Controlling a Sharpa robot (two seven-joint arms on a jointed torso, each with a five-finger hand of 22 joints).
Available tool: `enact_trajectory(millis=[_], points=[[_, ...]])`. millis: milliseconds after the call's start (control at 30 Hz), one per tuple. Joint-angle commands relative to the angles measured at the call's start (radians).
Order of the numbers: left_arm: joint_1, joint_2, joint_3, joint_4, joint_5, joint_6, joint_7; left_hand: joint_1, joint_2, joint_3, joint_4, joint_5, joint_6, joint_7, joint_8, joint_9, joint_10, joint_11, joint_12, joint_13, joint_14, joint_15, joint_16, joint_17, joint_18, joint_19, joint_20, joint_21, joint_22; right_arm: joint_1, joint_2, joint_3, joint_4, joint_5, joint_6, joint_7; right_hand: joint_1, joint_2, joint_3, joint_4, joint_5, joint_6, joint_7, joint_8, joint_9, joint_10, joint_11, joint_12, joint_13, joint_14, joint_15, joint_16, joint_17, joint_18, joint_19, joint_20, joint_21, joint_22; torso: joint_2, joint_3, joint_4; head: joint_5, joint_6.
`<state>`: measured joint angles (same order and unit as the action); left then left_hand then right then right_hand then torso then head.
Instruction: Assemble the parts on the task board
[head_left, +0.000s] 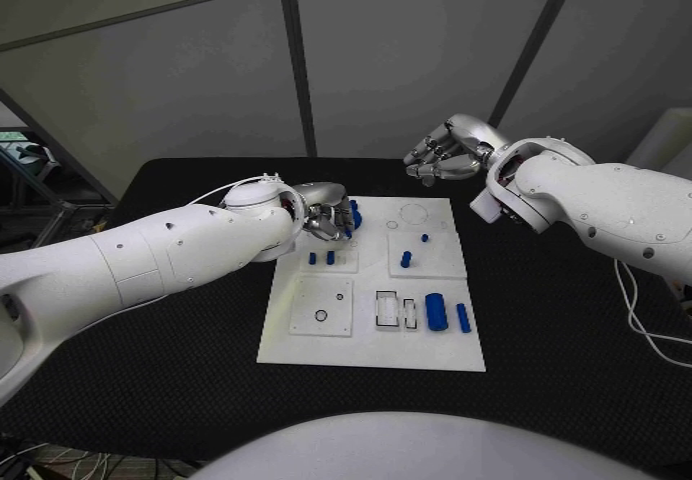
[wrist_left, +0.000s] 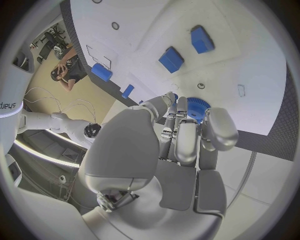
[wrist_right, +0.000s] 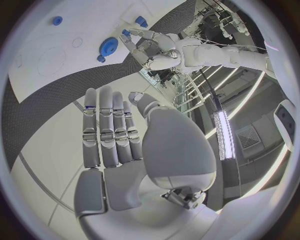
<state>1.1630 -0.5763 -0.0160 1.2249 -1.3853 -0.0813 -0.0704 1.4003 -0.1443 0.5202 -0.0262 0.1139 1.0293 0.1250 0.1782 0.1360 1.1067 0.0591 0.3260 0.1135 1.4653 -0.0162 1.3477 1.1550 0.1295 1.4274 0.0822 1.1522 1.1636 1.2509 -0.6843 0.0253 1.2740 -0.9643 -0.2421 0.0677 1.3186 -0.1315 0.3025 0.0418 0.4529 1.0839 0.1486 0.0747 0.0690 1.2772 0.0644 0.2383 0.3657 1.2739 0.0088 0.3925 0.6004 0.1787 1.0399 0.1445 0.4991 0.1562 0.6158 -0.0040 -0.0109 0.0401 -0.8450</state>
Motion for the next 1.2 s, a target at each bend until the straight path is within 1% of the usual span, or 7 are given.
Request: enact_trajectory(millis=[33, 133, 233, 500, 700, 933, 1200], points=[[0.002, -0.019, 0.008, 0.025, 0.021, -0.043, 0.013, -0.011, -0.001, 0.0, -0.005, -0.003, 0.008, 0.002, -0.004, -0.001, 0.004, 0.001, -0.007, -0.001, 0.001, -0.004, 0.007, -0.001, -0.03, 0.003, -0.006, -0.004, 0.002, 0.002, -0.001, 0.0, -0.001, -0.002, 0.008, -0.001, 0.004, -0.001, 0.004, 0.002, 0.004, -0.002, 0.0, 0.001, 0.001, -0.001, 0.001, -0.003, -0.002, -0.003, 0.002, -0.004, -0.002, 0.002, -0.006, 0.0, -0.005, -0.001, 0.001, -0.0012, -0.0015, 0.0, 0.003], [0.002, -0.046, 0.016, 0.053, 0.022, -0.046, 0.008, -0.012, -0.002, 0.001, -0.006, -0.003, 0.009, 0.002, -0.005, -0.002, 0.004, 0.002, -0.009, -0.002, 0.001, -0.004, 0.007, -0.001, -0.03, 0.003, -0.006, -0.005, 0.0, 0.002, -0.001, 0.0, -0.002, -0.002, 0.009, -0.003, 0.004, -0.001, 0.004, 0.002, 0.004, -0.001, 0.0, 0.001, 0.001, -0.001, 0.001, -0.003, -0.002, -0.002, 0.002, -0.004, -0.002, 0.002, -0.006, 0.0, -0.005, -0.001, 0.0, -0.0007, -0.0004, -0.001, 0.003], [0.001, -0.069, 0.019, 0.074, 0.023, -0.042, -0.001, -0.014, -0.003, 0.0, -0.007, -0.003, 0.01, 0.003, -0.006, -0.002, 0.005, 0.002, -0.011, -0.002, 0.001, -0.003, 0.007, -0.002, -0.029, 0.002, -0.006, -0.008, -0.002, 0.002, -0.001, 0.0, -0.004, -0.002, 0.01, -0.003, 0.003, -0.001, 0.004, 0.002, 0.004, -0.001, 0.0, 0.001, 0.001, -0.001, 0.001, -0.003, -0.002, -0.002, 0.002, -0.004, -0.002, 0.002, -0.006, 0.0, -0.005, -0.001, 0.0, -0.0001, 0.0031, 0.001, 0.004], [-0.003, -0.107, 0.02, 0.082, 0.025, -0.009, -0.02, -0.024, -0.006, -0.003, -0.005, -0.005, 0.014, 0.004, -0.009, -0.003, 0.008, 0.004, -0.019, -0.003, 0.0, -0.001, 0.006, -0.005, -0.029, 0.001, -0.004, -0.012, -0.004, 0.0, 0.002, 0.0, -0.008, -0.002, 0.014, -0.003, 0.003, -0.001, 0.004, 0.002, 0.004, -0.001, 0.0, 0.001, 0.001, -0.001, 0.001, -0.003, -0.002, -0.002, 0.002, -0.004, -0.002, 0.002, -0.006, 0.0, -0.005, -0.001, 0.001, 0.0001, 0.0001, 0.014, 0.005], [-0.011, -0.106, 0.021, 0.059, 0.026, 0.0, -0.022, -0.026, -0.007, -0.004, -0.004, -0.005, 0.015, 0.003, -0.01, -0.003, 0.009, 0.004, -0.021, -0.004, -0.001, -0.001, 0.005, -0.006, -0.029, 0.001, -0.003, -0.012, -0.005, -0.001, 0.003, 0.0, -0.008, -0.002, 0.015, -0.003, 0.003, -0.001, 0.004, 0.002, 0.004, -0.001, 0.0, 0.001, 0.001, -0.001, 0.001, -0.003, -0.002, -0.002, 0.002, -0.004, -0.002, 0.002, -0.006, 0.0, -0.005, -0.001, 0.001, 0.0001, -0.0031, 0.018, 0.005], [-0.021, -0.096, 0.021, 0.036, 0.026, 0.004, -0.023, -0.026, -0.007, -0.004, -0.004, -0.005, 0.016, 0.003, -0.01, -0.004, 0.01, 0.004, -0.021, -0.004, -0.001, -0.001, 0.005, -0.007, -0.028, 0.0, -0.003, -0.013, -0.005, -0.002, 0.001, 0.0, -0.007, -0.003, 0.013, -0.004, 0.003, 0.0, 0.004, 0.003, 0.003, -0.001, 0.0, 0.001, 0.001, 0.0, 0.001, -0.003, -0.002, -0.002, 0.002, -0.004, -0.003, 0.002, -0.005, 0.001, -0.005, -0.001, 0.002, 0.0002, -0.0028, 0.02, 0.005], [-0.026, -0.092, 0.021, 0.027, 0.026, 0.013, -0.025, -0.026, -0.007, -0.004, -0.005, -0.005, 0.016, 0.003, -0.01, -0.004, 0.01, 0.004, -0.022, -0.004, -0.001, -0.001, 0.005, -0.006, -0.028, 0.0, -0.003, -0.014, -0.006, -0.002, 0.001, 0.0, -0.006, -0.004, 0.013, -0.003, 0.003, 0.0, 0.004, 0.003, 0.003, -0.001, 0.0, 0.001, 0.001, 0.0, 0.001, -0.003, -0.002, -0.002, 0.002, -0.004, -0.003, 0.002, -0.005, 0.001, -0.005, -0.001, 0.001, 0.0007, -0.0014, 0.019, 0.002]])
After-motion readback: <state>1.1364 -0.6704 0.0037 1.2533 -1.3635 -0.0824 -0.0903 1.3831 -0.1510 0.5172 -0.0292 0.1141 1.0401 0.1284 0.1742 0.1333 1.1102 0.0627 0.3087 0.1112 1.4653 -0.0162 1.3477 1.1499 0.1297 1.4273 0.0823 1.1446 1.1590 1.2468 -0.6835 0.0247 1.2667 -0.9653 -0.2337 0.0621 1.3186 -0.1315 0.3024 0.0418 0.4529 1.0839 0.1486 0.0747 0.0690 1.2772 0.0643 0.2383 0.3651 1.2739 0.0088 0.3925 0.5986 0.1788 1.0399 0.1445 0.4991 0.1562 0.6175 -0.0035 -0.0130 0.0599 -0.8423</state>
